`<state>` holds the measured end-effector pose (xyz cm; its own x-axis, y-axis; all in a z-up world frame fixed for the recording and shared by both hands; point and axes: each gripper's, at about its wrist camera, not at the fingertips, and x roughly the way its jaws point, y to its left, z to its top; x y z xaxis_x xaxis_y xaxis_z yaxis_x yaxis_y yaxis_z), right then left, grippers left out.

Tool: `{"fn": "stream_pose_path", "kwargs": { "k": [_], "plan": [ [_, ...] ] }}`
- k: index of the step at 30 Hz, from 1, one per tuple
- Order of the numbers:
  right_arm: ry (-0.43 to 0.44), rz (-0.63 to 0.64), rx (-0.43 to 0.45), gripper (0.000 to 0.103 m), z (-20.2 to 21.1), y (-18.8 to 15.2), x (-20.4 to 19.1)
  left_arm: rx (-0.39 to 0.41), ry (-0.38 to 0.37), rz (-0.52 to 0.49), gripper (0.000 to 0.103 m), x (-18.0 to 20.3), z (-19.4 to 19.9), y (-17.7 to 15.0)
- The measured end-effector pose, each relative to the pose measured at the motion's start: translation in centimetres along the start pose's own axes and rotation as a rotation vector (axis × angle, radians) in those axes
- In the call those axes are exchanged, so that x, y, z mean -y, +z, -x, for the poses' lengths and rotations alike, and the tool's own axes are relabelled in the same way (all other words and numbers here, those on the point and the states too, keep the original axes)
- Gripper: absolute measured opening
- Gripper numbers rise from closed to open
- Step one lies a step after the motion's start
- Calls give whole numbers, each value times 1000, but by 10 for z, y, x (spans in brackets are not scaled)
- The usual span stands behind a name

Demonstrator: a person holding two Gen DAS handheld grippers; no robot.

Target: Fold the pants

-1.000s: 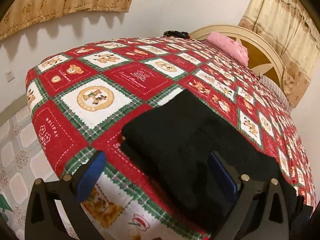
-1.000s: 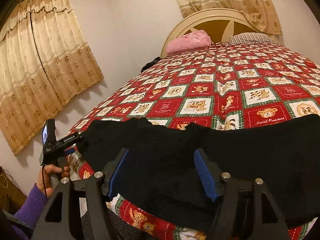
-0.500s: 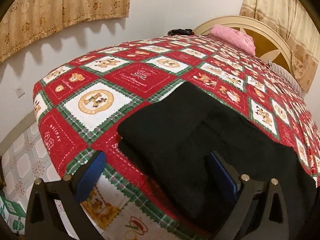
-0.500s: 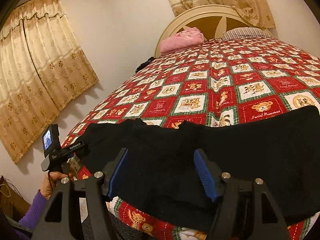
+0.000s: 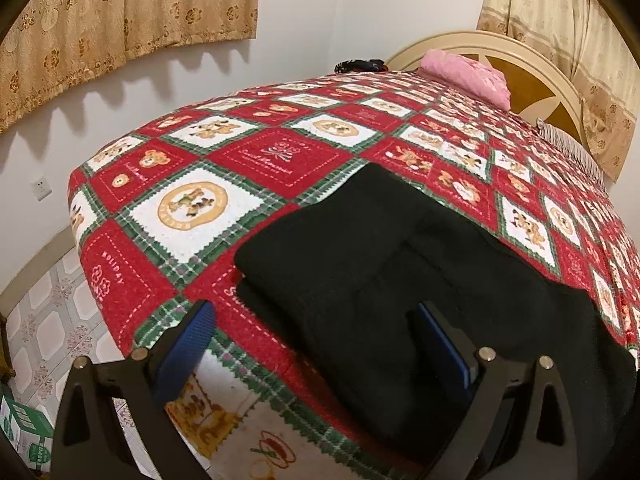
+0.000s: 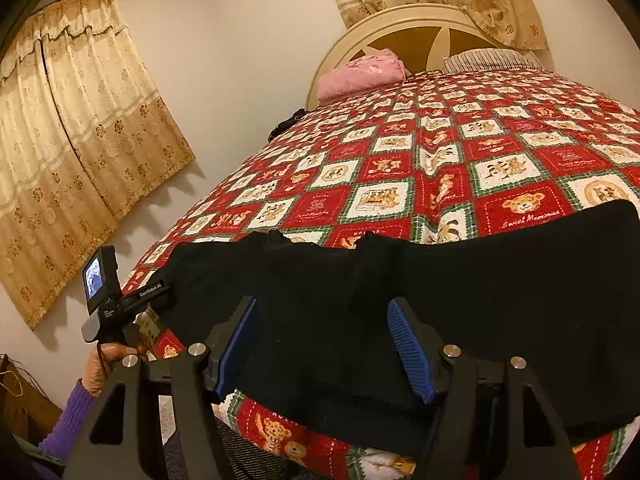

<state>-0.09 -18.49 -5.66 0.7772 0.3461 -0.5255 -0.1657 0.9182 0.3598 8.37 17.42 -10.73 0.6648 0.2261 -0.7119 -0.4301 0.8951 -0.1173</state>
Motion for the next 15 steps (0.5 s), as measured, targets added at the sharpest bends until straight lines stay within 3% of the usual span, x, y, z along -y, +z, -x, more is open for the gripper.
{"fn": "stream_pose_path", "kwargs": {
  "k": [10, 15],
  "plan": [
    [5, -20, -10, 68, 0, 0, 6, -3, -1, -2, 96, 0, 2, 0],
    [-5, -12, -5, 68, 0, -1, 5, 5, -19, -25, 77, 6, 8, -2]
  ]
}}
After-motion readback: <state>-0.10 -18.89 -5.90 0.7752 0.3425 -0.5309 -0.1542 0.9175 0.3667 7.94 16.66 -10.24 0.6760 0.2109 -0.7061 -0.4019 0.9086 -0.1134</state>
